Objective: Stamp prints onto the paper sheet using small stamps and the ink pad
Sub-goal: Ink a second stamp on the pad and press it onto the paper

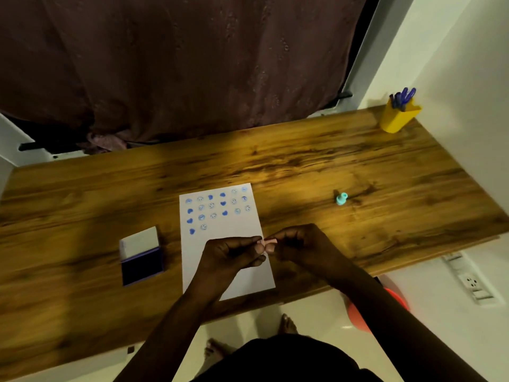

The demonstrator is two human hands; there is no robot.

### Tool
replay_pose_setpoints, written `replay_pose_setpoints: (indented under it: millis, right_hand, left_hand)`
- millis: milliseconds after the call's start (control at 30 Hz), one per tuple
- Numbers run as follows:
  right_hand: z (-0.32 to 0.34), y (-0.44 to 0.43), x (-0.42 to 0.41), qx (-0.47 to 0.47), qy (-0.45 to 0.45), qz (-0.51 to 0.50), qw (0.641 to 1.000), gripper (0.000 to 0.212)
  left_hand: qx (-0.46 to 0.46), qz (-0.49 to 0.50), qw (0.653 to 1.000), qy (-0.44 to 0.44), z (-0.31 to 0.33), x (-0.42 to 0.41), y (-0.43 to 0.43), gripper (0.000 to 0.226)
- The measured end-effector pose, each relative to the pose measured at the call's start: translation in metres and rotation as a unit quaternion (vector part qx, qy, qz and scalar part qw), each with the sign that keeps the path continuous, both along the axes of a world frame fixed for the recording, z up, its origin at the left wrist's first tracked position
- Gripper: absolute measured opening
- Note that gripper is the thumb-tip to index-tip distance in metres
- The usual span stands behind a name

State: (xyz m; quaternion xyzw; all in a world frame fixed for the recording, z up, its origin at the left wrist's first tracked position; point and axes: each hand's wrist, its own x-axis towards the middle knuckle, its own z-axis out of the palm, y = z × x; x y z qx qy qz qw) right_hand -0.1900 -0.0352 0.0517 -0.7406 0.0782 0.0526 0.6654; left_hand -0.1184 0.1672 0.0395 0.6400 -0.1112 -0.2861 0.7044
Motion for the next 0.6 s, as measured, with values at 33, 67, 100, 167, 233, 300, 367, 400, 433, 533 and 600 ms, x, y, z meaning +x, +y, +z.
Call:
replay_pose_setpoints:
  millis: [33,67,100,167,233,300,367,400,433,533,600]
  right_hand:
    - [0.0,-0.004,-0.002,-0.005,0.003,-0.001,1.0,0.018]
    - [0.0,-0.008,-0.004,-0.015,0.008,0.0,1.0,0.018]
    - [-0.001,-0.014,-0.006,-0.024,0.014,0.0,1.0,0.019]
    - [-0.001,-0.027,-0.009,-0.039,0.02,0.012,0.999,0.02]
    - [-0.002,-0.042,-0.01,-0.061,0.014,0.018,0.998,0.019]
    - [-0.003,-0.059,-0.011,-0.094,0.008,-0.01,0.996,0.019]
    - [-0.006,-0.075,-0.013,-0.195,-0.008,-0.048,0.98,0.016]
    - [-0.009,-0.081,-0.015,-0.257,-0.02,-0.056,0.965,0.012]
    - [-0.013,-0.086,-0.016,-0.304,-0.03,-0.053,0.951,0.008]
    - [-0.028,-0.095,-0.021,-0.392,-0.024,-0.019,0.919,0.008]
    - [-0.039,-0.098,-0.023,-0.44,0.003,0.004,0.898,0.011]
  left_hand:
    - [0.001,-0.004,1.0,0.0,0.0,-0.001,-0.004,0.027]
    - [0.0,-0.009,1.0,0.002,0.0,-0.002,-0.008,0.026]
    - [-0.002,-0.017,1.0,0.005,0.0,-0.004,-0.013,0.026]
    - [0.004,-0.036,0.999,0.008,-0.002,-0.007,-0.023,0.026]
    - [0.03,-0.04,0.999,0.005,-0.006,-0.008,-0.034,0.028]
    - [0.062,-0.026,0.998,0.01,-0.011,-0.009,-0.045,0.028]
    - [0.077,-0.003,0.997,0.03,-0.015,-0.01,-0.053,0.023]
    - [0.077,0.007,0.996,0.04,-0.017,-0.01,-0.054,0.021]
    - [0.078,0.015,0.996,0.047,-0.019,-0.01,-0.055,0.02]
    - [0.084,0.035,0.994,0.061,-0.025,-0.01,-0.057,0.02]
    - [0.092,0.046,0.993,0.067,-0.028,-0.01,-0.058,0.018]
